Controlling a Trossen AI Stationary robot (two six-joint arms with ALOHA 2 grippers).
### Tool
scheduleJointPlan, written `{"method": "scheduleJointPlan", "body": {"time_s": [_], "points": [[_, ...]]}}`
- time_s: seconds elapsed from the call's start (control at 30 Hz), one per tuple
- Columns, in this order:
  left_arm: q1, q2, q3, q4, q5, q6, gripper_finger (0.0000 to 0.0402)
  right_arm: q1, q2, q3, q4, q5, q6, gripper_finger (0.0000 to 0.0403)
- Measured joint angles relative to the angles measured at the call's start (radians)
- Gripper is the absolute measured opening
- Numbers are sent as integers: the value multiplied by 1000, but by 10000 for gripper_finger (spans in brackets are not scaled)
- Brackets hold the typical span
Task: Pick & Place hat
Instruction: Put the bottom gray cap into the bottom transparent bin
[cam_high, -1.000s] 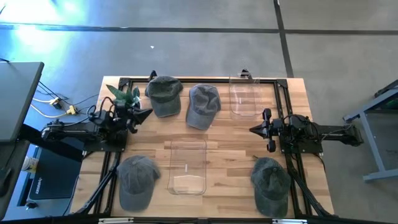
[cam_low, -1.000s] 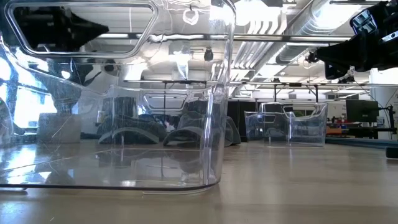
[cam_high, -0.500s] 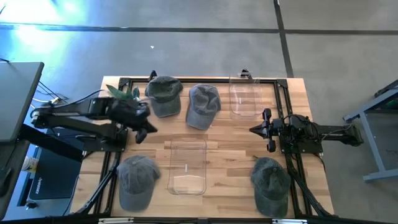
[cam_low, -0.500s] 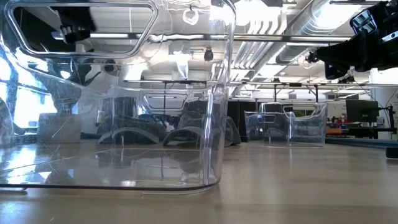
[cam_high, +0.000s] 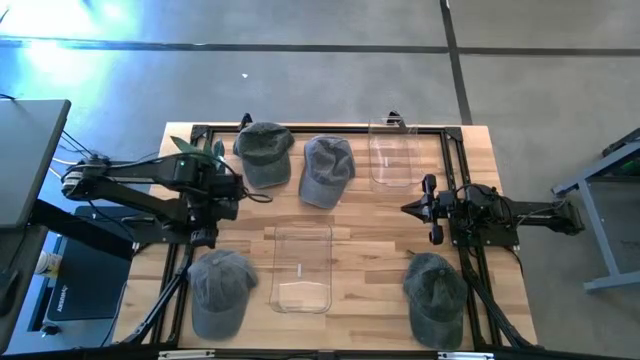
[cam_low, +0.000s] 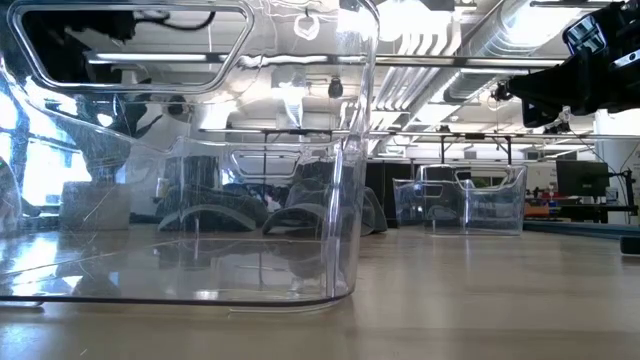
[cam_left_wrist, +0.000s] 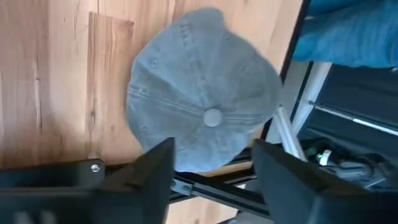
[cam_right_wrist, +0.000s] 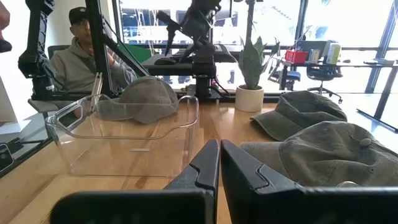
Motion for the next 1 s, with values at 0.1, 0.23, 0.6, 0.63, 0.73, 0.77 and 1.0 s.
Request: {"method": "scheduleJointPlan", "body": {"time_s": [0.1,0.23,0.6,0.63,0.73,0.77,1.0], "points": [[0,4,-67,39,-1,10,279,0,0,0,0,0,0,12],[0,2,-154,46,-3,68,315,0,0,0,2,0,0,12],[-80,2,-290,240,64,80,321,0,0,0,3,0,0,12],[-103,1,-298,266,79,76,321,0,0,0,3,0,0,12],[-176,2,-316,341,106,35,321,0,0,0,3,0,0,12],[-199,2,-320,366,110,14,321,0,0,0,3,1,0,12],[-332,2,-354,469,140,-169,321,0,0,0,3,1,0,12]]}}
